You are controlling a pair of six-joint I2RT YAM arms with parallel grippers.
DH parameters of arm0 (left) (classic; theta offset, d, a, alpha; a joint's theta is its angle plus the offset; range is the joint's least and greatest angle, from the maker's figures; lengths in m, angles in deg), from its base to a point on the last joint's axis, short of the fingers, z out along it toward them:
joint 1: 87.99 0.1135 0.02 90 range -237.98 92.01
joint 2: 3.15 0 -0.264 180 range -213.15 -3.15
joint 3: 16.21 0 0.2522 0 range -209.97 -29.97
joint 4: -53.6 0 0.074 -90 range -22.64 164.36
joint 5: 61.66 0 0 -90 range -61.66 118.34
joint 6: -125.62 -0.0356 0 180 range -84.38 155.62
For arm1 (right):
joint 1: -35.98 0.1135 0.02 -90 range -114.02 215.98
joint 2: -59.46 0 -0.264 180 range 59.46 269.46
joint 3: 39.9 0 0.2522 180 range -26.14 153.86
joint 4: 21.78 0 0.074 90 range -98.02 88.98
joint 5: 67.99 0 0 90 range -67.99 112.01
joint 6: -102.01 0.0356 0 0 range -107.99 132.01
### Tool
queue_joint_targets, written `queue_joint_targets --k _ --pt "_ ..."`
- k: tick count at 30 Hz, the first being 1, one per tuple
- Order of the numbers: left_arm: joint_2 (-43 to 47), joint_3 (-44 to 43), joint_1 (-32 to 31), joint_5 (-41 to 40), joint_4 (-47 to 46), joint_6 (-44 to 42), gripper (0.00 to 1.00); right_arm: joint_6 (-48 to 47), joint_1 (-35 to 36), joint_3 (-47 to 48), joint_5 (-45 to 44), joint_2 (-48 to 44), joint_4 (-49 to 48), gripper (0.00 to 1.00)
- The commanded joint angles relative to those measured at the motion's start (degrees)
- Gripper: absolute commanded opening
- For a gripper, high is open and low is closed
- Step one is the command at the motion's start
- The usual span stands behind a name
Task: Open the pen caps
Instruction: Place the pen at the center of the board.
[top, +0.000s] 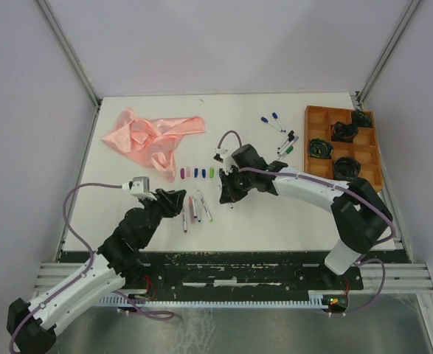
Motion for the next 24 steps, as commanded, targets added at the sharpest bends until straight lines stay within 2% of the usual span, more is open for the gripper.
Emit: queue_joint_targets --k 1,8,11,22,24 --pt "5.9 1.1 0.2 -3.4 1.4 2.8 0.53 7.2 3.7 4.9 -16.2 4.7 2.9 0.0" --pt "11.5 2.4 0.1 -4.0 5.4 3.5 0.53 12.6 6.6 8.1 -22.8 11.3 5.0 0.02" --pt "13.0 2.9 0.1 -3.8 5.9 4.3 0.53 13.7 7.1 8.7 -24.1 12.6 5.5 0.08" --pt "14.5 3.2 0.2 -3.2 6.1 5.4 0.53 14.3 7.7 9.7 -23.5 15.4 6.0 0.14" --pt "14.4 3.4 0.1 -3.0 5.6 5.5 0.53 14.3 7.7 9.7 -23.6 15.8 6.1 0.18"
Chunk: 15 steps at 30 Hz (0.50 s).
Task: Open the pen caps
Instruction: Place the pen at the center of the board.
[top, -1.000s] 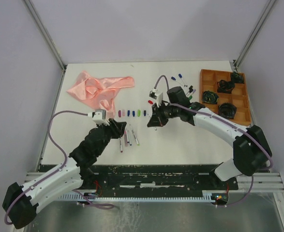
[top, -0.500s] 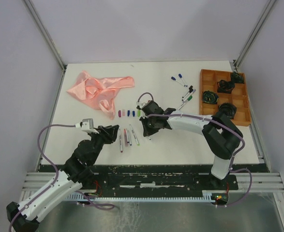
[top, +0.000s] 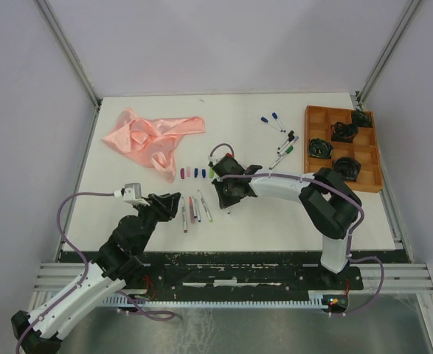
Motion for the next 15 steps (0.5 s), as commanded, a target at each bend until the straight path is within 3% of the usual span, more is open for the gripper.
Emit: queue_joint_targets --k 1,9,15 --pt "0.2 0.4 0.1 -0.4 -2.0 2.5 0.53 1.0 0.4 2.5 -1.5 1.0 0.4 0.19" --pt "0.3 0.0 0.1 0.2 -1.8 2.7 0.53 0.7 0.3 3.1 -1.4 1.6 1.3 0.34" --pt "0.8 0.2 0.1 0.6 -1.8 2.6 0.53 0.2 0.3 3.6 -1.2 1.6 1.8 0.35"
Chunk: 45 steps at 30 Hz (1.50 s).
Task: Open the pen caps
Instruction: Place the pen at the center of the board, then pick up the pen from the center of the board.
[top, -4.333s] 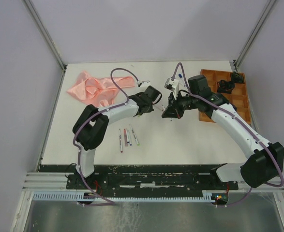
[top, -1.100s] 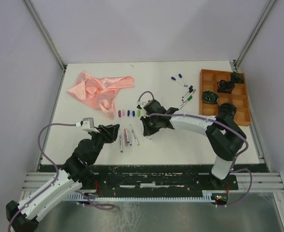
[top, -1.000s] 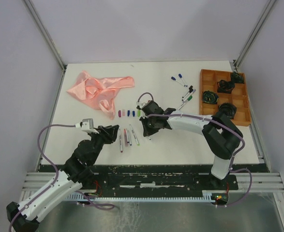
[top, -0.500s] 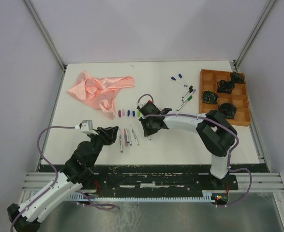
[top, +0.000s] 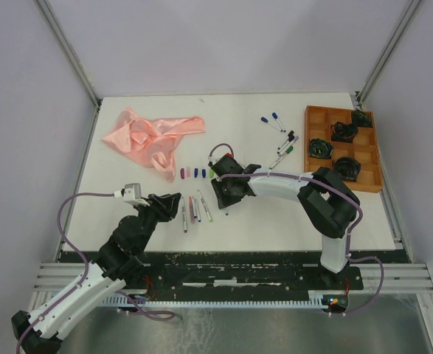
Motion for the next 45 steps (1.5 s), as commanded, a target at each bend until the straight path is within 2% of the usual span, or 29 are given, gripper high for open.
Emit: queue_joint_targets --k 1,3,9,14,16,20,24,30,34,38,40,43,45 --pt "0.9 -0.1 0.2 0.5 -1.8 1.7 0.53 -0.2 0.3 2.8 -0.9 0.4 0.8 0.35" --pt "1.2 -0.1 0.2 0.7 -1.8 1.7 0.53 -0.8 0.2 3.1 0.3 -0.2 0.9 0.36" --pt "1.8 -0.7 0.2 1.0 -1.1 1.6 0.53 -3.3 -1.9 4.9 11.4 -3.4 1.0 0.4" --pt "2.5 -0.8 0.2 1.3 -0.9 1.7 0.53 -6.3 -8.7 6.3 18.0 -5.1 2.6 0.42" --pt "2.7 -0.7 0.1 1.4 -1.0 1.8 0.54 -10.4 -12.4 7.2 23.0 -5.2 4.5 0.42" --pt "2.8 -0.3 0.2 1.8 -2.0 2.1 0.54 -26.1 -18.9 9.2 32.3 -5.5 9.6 0.45" --pt "2.5 0.5 0.2 2.2 -3.5 2.5 0.55 -34.0 -21.4 10.1 29.8 -6.2 12.5 0.49" --pt "2.1 0.2 0.1 3.2 -3.5 2.7 0.57 -38.8 -21.9 12.4 26.4 -5.6 15.7 0.59" --pt "2.0 -0.3 0.1 5.1 -2.7 2.5 0.61 -44.0 -21.9 17.9 24.8 -1.8 20.5 0.65" --pt "2.0 -0.2 0.2 7.3 -1.5 3.1 0.64 -49.6 -21.9 23.8 19.8 2.4 23.0 0.65" --pt "2.2 0.4 0.1 8.5 -2.0 3.7 0.68 -50.0 -21.8 26.3 18.5 4.5 23.3 0.65" --pt "2.4 1.4 0.2 10.4 -3.1 4.7 0.82 -50.1 -21.7 30.8 16.4 8.3 24.9 0.64" --pt "2.5 2.0 0.2 12.2 -4.3 4.7 0.85 -50.0 -21.6 34.0 14.9 11.0 26.3 0.64"
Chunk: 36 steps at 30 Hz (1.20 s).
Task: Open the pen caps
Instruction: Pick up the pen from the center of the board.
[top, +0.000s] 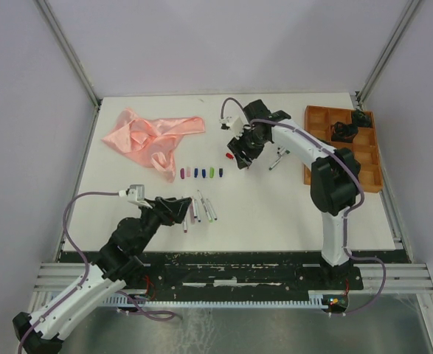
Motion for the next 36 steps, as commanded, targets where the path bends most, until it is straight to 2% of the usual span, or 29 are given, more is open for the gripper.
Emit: queue_joint_targets --k 1,5,14,26,36 --pt "0.3 1.4 0.2 4.5 -3.7 2.6 0.85 -2.4 0.3 7.7 -5.0 5.5 3.7 0.64" --pt "-0.4 1.4 0.2 4.9 -2.9 2.5 0.86 -2.9 0.5 11.9 -6.9 9.9 5.6 0.62" --pt "-0.5 1.0 0.1 4.6 -2.2 1.8 0.86 -2.2 0.6 20.2 -9.3 17.8 9.0 0.48" --pt "0.6 0.9 0.2 4.9 -1.2 1.8 0.86 -1.8 1.9 22.1 -10.1 21.1 9.4 0.41" --pt "2.0 0.6 0.2 6.0 -0.4 2.1 0.86 -1.9 2.5 23.5 -15.8 24.2 10.1 0.26"
